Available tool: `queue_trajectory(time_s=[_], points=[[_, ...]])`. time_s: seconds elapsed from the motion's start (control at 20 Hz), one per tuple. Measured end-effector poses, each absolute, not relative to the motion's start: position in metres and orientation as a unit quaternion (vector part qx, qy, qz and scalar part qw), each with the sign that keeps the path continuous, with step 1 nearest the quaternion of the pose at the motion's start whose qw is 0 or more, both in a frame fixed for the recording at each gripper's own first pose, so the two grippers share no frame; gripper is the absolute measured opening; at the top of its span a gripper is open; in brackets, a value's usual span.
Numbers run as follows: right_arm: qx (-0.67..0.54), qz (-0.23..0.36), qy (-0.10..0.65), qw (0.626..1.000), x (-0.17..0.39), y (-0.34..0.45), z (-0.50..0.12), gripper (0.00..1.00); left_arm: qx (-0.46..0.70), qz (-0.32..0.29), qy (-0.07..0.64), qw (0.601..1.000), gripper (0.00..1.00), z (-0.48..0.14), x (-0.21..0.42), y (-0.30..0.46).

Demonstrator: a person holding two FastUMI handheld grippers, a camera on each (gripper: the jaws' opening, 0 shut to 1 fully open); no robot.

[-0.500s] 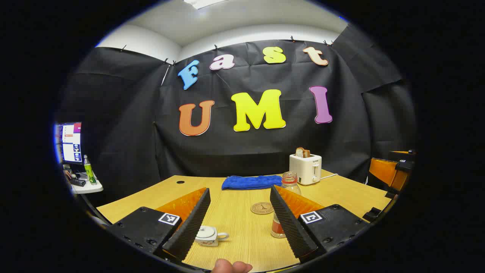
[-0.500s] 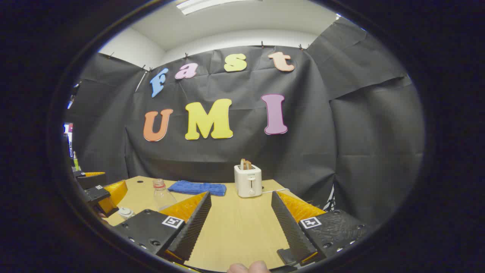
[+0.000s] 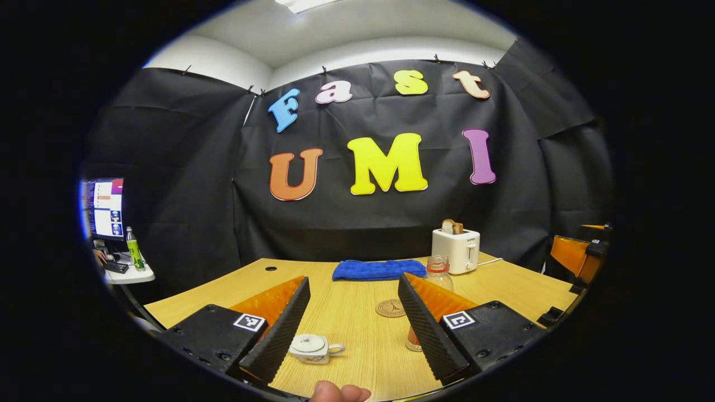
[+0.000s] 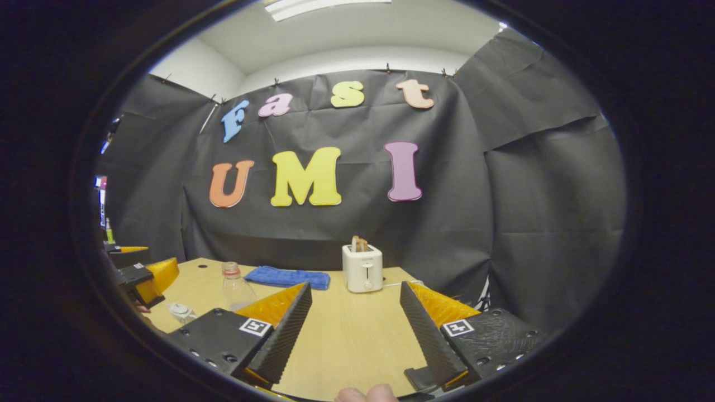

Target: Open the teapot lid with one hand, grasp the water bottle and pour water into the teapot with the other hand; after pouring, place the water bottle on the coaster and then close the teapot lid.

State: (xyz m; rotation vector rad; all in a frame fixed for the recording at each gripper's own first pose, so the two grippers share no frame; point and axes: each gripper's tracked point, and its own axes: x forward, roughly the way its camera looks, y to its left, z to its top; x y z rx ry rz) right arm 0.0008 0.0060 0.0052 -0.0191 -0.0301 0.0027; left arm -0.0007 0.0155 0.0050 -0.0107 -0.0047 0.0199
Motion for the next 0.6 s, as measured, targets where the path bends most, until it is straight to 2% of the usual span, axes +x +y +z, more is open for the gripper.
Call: queue_trajectory(time_s=[0.3, 0.5, 0.6], points=[[-0.034, 0.018, -0.025, 0.999, 0.004, 0.030, 0.005, 0.96, -0.012, 0.018, 0.003, 1.000, 0.99, 0.004, 0.003, 0.026], [-0.033, 0.037, -0.020, 0.999, 0.008, 0.045, 0.001, 0.93, -0.014, 0.012, 0.004, 1.000, 0.99, 0.004, 0.001, 0.023], [-0.029, 0.041, -0.018, 0.999, 0.011, 0.049, 0.000, 0.95, -0.013, 0.011, 0.006, 1.000, 0.99, 0.003, 0.001, 0.021]])
